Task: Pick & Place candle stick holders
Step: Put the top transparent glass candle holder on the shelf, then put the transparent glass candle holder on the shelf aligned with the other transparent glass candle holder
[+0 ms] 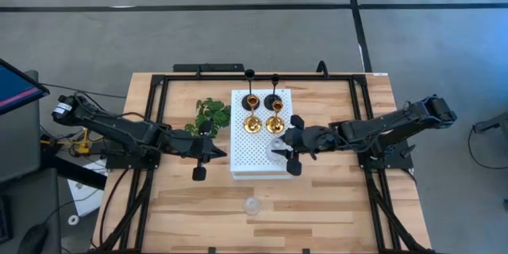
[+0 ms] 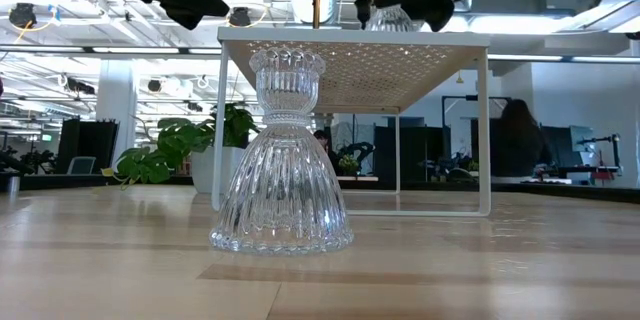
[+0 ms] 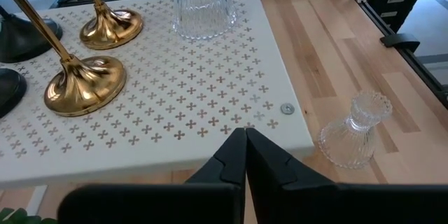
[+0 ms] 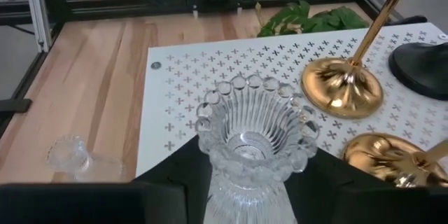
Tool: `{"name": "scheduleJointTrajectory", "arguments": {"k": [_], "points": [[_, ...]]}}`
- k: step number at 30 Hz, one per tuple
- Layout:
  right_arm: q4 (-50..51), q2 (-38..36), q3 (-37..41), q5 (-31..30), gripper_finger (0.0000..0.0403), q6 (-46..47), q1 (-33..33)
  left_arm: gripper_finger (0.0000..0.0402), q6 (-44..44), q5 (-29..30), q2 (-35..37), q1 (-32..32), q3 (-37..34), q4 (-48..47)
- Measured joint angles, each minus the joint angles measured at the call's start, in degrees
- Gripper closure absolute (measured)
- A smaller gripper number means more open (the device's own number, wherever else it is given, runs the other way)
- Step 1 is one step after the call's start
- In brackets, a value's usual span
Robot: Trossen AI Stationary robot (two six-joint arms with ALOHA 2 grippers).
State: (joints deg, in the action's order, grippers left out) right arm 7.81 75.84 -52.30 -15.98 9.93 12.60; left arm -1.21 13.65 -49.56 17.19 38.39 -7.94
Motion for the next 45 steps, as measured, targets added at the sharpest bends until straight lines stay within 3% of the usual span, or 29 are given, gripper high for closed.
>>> {"name": "scheduleJointTrajectory", "arguments": {"k": [15,21,31,37,45], "points": [[8.17,-2.39,-5.21,-0.36,0.017,-1.7,0.13,0.0393,0.02,0.0,0.0,0.0,0.02,0.02],[11.86,-2.79,-9.87,-0.38,0.0165,-5.79,0.13,0.0394,0.02,0.0,0.0,0.0,0.02,0.01],[28.05,-2.8,-22.26,-0.38,0.017,-7.98,0.13,0.0394,0.02,0.02,0.0,0.0,0.02,0.04],[39.07,-2.86,-24.91,-0.67,0.0218,-5.51,0.17,0.0392,0.02,0.01,0.0,0.0,0.03,0.04],[43.38,-3.78,-19.65,-4.24,0.0384,-7.38,2.35,0.0393,0.02,0.02,0.0,0.0,0.07,0.04]]}}
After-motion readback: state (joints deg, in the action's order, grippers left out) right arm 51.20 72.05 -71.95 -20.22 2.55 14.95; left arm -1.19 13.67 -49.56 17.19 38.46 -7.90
